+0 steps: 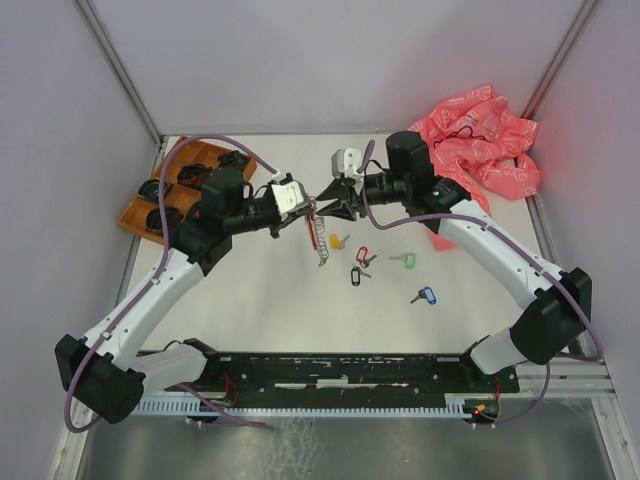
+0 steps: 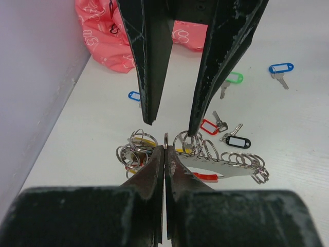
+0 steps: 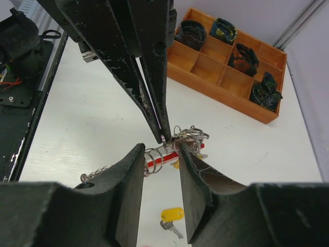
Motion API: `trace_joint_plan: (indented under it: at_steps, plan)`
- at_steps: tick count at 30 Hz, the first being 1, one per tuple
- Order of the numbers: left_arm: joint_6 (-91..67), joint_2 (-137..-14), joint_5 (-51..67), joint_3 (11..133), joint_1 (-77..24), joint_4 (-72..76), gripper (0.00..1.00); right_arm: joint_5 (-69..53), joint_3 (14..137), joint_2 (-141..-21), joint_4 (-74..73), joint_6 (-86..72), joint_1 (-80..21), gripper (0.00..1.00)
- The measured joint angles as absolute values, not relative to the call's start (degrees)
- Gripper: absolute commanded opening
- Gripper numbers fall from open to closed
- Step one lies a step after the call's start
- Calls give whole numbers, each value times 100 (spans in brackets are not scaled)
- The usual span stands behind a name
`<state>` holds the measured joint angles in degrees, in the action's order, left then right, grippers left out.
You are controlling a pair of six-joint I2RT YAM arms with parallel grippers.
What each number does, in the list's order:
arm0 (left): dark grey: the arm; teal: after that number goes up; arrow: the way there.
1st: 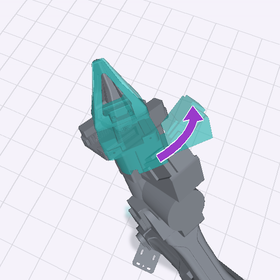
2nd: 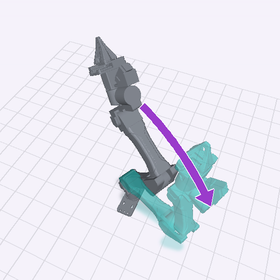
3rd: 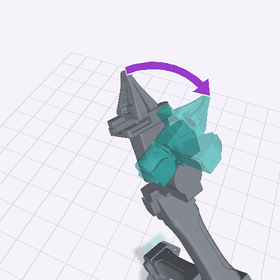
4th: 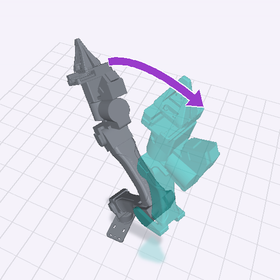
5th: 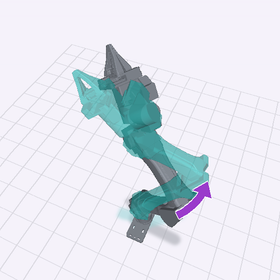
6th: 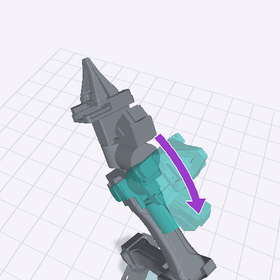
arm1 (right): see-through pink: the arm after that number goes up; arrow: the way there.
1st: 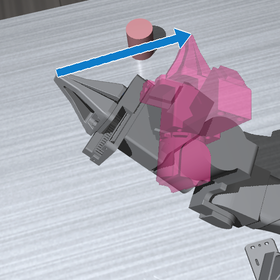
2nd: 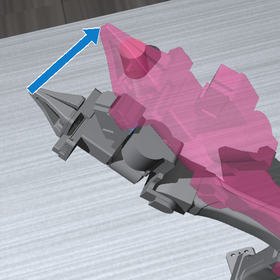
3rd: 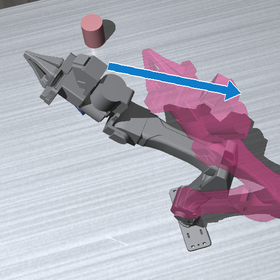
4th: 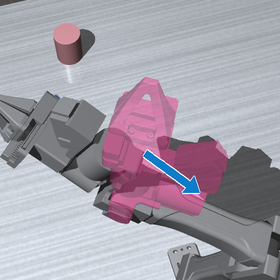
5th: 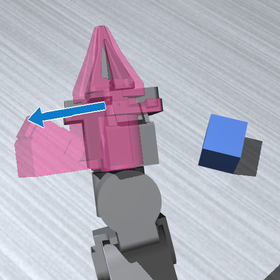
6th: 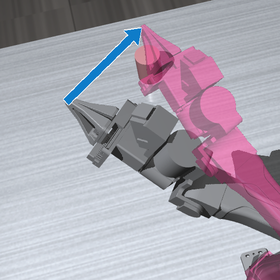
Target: Put the keys on the keyring
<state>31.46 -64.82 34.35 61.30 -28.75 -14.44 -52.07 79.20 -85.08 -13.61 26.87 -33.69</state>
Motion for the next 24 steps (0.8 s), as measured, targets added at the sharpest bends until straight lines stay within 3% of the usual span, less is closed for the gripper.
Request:
trace_joint_plan:
  at_steps: [8, 17, 21, 24]
  plan:
    - [3146, -6438, 3522, 6064, -2902, -1439, 3, -5081, 8088, -8711, -1813, 3098, -3568, 30]
    - [3146, -6438, 3616, 6055, -2902, -1446, 3, -4901, 8088, -8711, -2040, 3426, -3586, 2]
    - [3146, -6438, 3623, 6055, -2902, -1474, 3, -4899, 8090, -8711, -2064, 3479, -3588, 1]
    - [3140, -6438, 3607, 6055, -2899, -1468, 9, -4899, 8071, -8711, -1979, 3393, -3586, 1]
